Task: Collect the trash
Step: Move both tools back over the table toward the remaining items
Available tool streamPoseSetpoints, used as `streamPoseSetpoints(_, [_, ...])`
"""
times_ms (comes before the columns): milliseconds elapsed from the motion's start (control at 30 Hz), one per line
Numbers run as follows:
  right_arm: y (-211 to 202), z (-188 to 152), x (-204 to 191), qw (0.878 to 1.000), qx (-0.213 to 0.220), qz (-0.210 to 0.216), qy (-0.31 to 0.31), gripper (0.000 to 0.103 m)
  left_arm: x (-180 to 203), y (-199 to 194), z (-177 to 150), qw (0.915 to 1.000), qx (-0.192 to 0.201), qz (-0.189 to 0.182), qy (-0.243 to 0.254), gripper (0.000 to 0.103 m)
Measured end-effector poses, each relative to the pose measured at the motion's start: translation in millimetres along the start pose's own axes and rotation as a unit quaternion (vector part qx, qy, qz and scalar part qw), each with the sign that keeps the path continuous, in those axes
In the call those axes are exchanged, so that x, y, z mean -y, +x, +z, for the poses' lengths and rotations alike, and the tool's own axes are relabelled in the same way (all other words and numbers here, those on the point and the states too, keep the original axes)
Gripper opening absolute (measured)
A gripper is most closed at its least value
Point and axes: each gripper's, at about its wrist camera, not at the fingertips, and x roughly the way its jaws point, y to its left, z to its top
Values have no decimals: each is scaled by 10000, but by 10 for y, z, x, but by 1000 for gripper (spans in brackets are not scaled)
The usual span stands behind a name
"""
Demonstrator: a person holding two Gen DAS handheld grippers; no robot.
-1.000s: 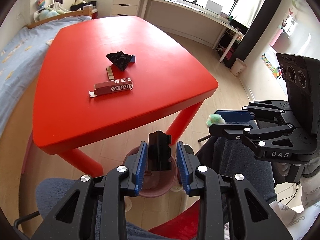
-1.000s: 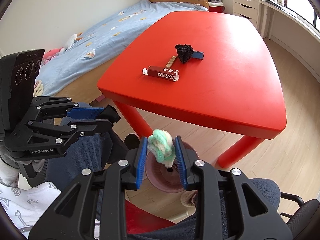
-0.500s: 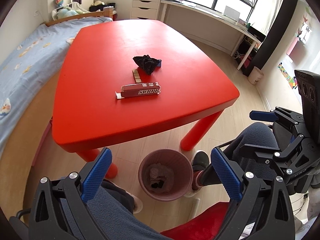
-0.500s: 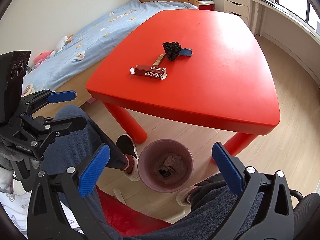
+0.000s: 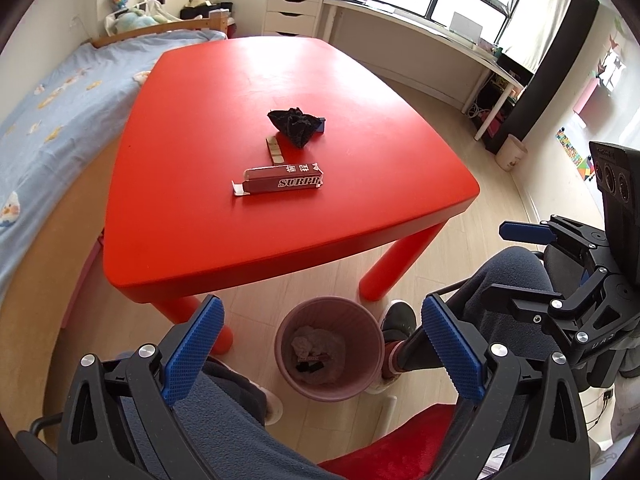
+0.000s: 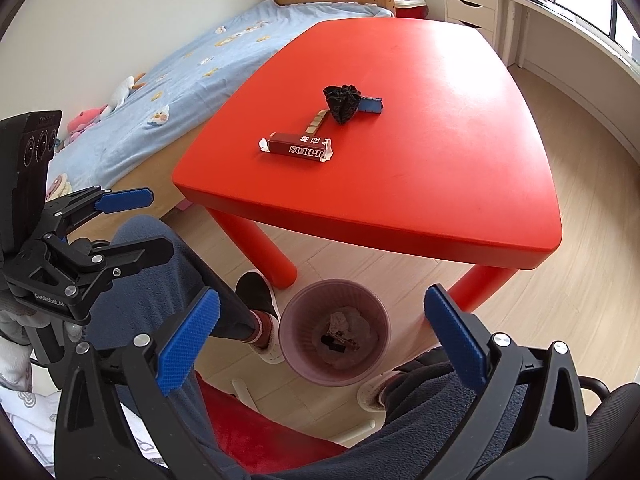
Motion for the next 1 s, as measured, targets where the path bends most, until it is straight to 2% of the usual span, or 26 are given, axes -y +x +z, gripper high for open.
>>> streamPoseSetpoints(233, [-23, 54, 51, 9999, 52, 41, 144, 100, -45, 9, 36, 10000, 19, 7, -23, 95])
streamPoseSetpoints(433, [-87, 239, 99, 9996, 175, 44, 199, 100, -122, 26, 149, 10000, 53, -30, 44, 95])
streamPoseSetpoints(700, [-62, 667, 161, 9994, 232, 155, 219, 100, -247, 67, 434, 9995, 105, -100, 298, 95])
streamPoseSetpoints(1000, [78, 1266, 264, 9988, 272, 243, 312, 100, -358, 251, 802, 9964, 10, -268, 807, 95])
